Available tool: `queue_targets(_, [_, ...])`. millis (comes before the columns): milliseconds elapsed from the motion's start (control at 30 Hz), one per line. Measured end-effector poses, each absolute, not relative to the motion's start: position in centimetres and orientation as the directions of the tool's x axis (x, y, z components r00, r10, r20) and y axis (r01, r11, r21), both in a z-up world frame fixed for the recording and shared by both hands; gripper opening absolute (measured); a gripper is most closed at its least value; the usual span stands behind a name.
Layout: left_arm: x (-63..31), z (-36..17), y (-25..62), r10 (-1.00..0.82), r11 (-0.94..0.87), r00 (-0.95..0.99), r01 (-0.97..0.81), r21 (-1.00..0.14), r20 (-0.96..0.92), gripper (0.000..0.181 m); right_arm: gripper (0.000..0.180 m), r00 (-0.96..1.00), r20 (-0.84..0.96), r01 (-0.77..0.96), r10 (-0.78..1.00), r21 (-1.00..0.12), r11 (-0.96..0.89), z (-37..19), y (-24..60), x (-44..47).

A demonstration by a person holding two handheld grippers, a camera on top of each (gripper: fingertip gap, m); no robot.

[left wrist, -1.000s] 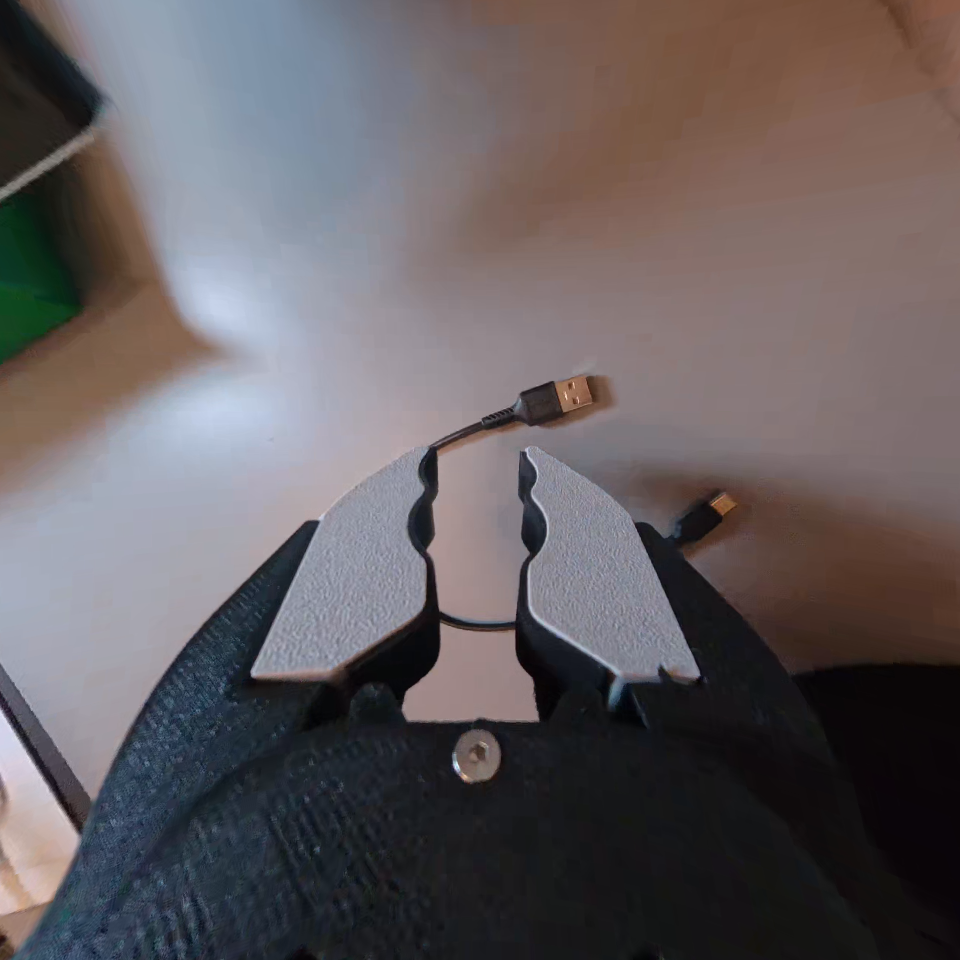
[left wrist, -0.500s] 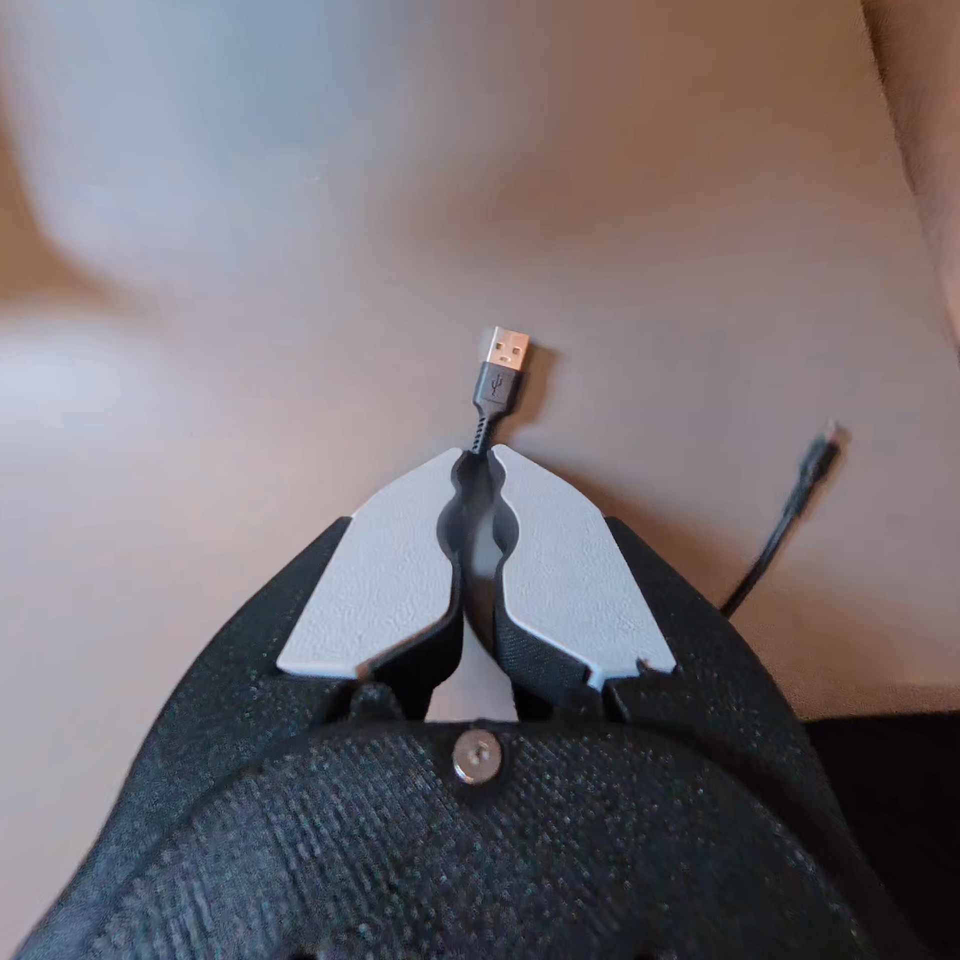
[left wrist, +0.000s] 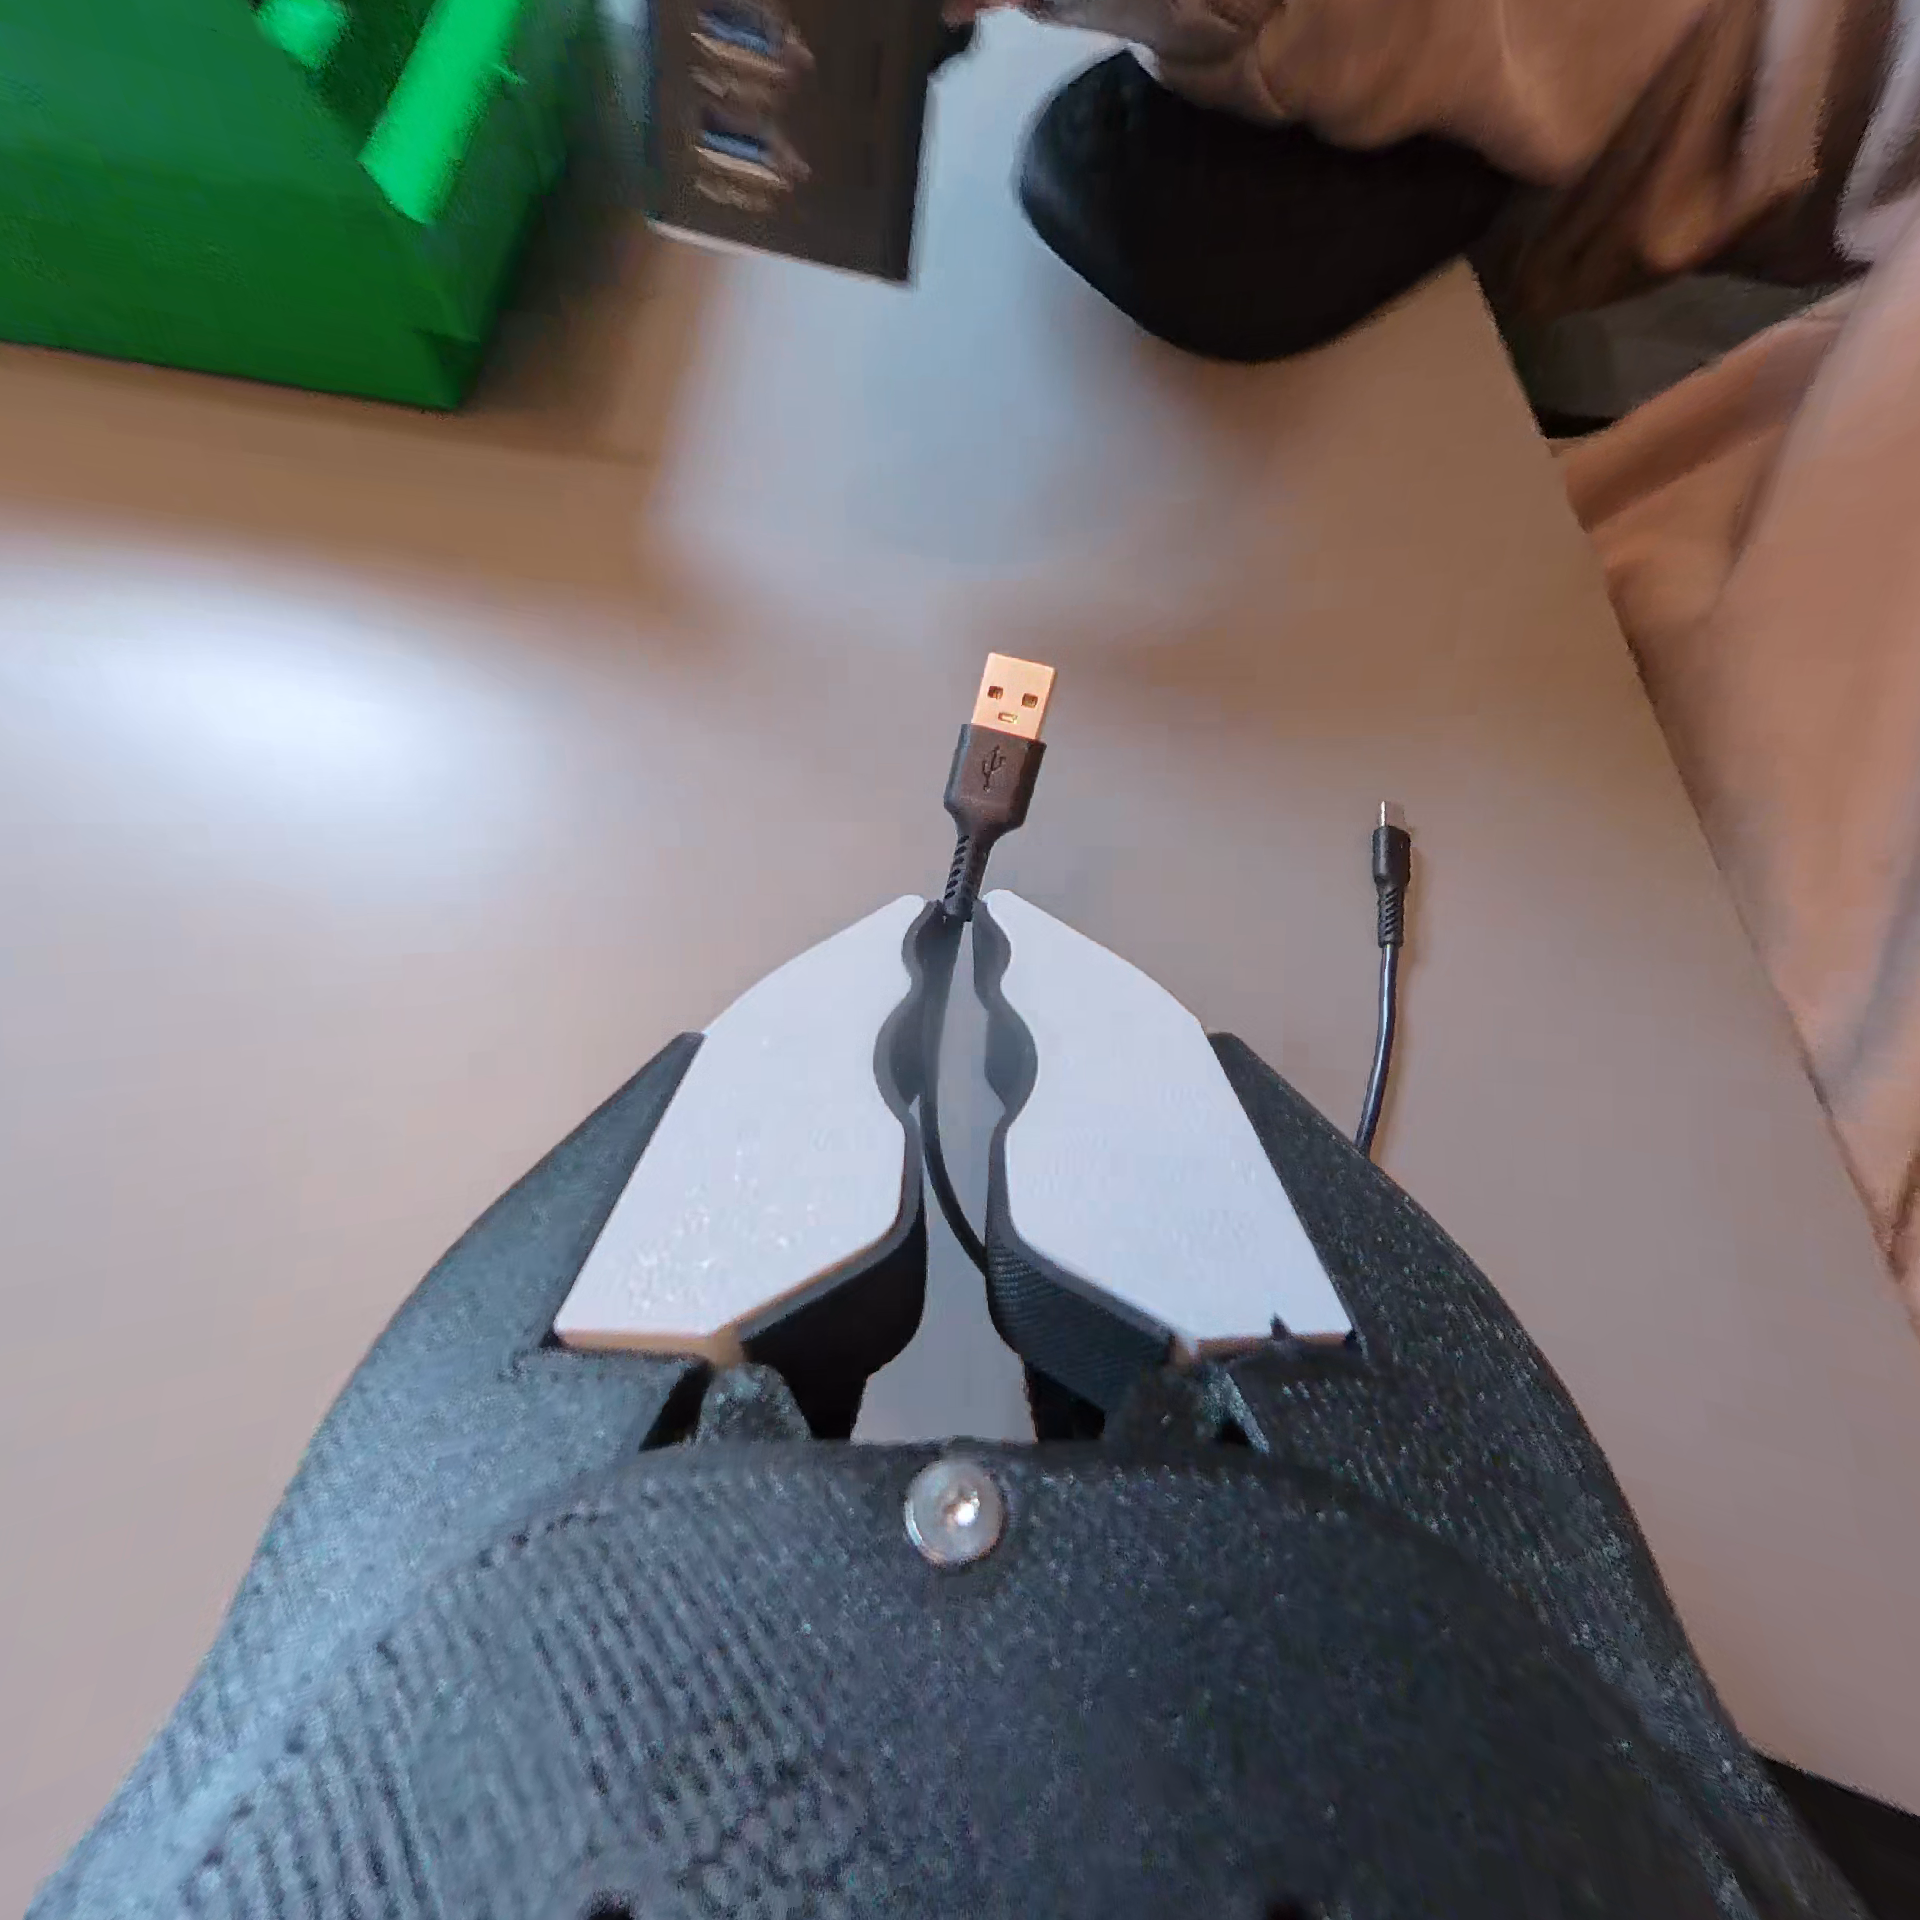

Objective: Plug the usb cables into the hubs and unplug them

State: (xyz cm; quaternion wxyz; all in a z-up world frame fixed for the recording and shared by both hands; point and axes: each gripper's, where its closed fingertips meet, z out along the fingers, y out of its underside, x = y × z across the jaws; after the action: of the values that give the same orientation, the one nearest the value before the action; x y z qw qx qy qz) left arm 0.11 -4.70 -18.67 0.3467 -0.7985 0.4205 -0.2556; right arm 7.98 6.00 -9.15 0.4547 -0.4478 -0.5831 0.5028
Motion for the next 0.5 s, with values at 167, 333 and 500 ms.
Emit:
queue_targets(167, [-4.0, -12.9, -1.0, -0.688, -0.339, 0.718, -0.442, -0.831, -0.101, 0.006, 0.076, -0.181, 0.075, 0.063, 0.981, -0.994, 0.088, -9.1, 6.1, 8.0])
queue_targets(333, [-5.4, -7.7, -0.8, -0.523, -0.178, 0.778, -0.499, -0.848, -0.348, 0.006, 0.076, -0.182, 0.077, 0.058, 0.98, -0.994, 0.088, -9.1, 6.1, 8.0])
queue_targets(500, [-1.3, -10.6, -4.0, -0.61, -0.114, 0.682, -0.579, -0.807, -0.403, 0.006, 0.076, -0.187, 0.077, 0.066, 0.979, -0.994, 0.09, -9.3, 6.0, 7.9])
